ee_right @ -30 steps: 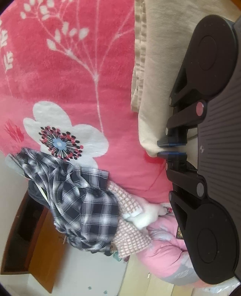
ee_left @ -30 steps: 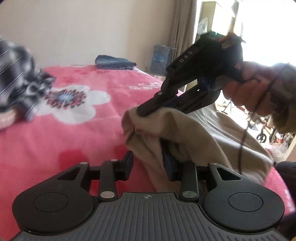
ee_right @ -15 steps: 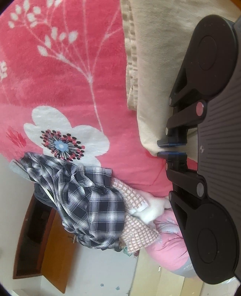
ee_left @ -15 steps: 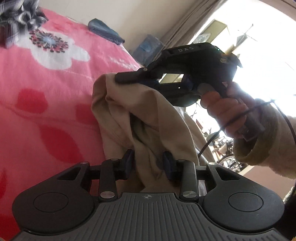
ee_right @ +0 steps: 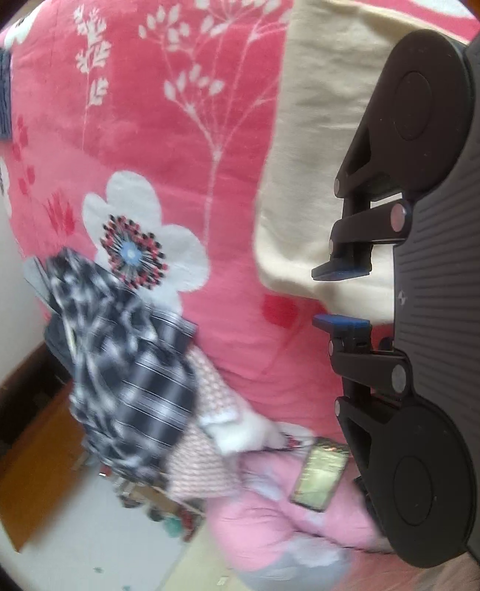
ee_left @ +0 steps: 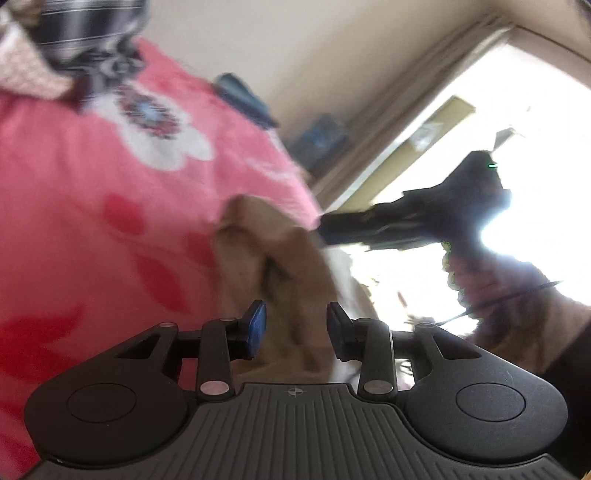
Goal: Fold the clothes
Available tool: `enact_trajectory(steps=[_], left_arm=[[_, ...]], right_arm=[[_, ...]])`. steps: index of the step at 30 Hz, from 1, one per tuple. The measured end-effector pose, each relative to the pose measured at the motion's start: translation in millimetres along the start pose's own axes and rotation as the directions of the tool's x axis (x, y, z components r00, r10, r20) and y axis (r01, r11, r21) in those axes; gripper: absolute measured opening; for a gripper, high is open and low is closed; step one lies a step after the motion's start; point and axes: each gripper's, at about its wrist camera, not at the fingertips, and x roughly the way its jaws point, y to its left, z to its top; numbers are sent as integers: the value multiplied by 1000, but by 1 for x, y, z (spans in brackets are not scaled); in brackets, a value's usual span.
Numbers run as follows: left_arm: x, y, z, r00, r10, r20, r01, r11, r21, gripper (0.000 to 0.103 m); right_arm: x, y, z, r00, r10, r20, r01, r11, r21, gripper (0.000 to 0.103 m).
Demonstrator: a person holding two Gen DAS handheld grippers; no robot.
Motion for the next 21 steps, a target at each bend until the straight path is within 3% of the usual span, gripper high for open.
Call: enact_trajectory(steps=[5,9,14,18,21], left_arm=[[39,0,-1,996,-27,-85,25,999,-26,38],[46,6,-4,995,-65,-79,58,994,-90,36],[32,11,-16,990,-118,-79,107,985,-135,17],[25,28,-27,991,-98,-94,77,975,-210,17],[22,30,-30,993,-60,-101,36,975,-221,19]], right_arm=[[3,0,-16,1000,18,-14,-19,1000,-3,19],[1,-5,-23,998,58,33,-59,998,25,19],[11,-12,-30,991,116,60,-120,990,75,19],[37,-8,-34,995,101,18,-102,994,42,18],[61,6,-38,1000,1,-24,-3,997,-77,18]])
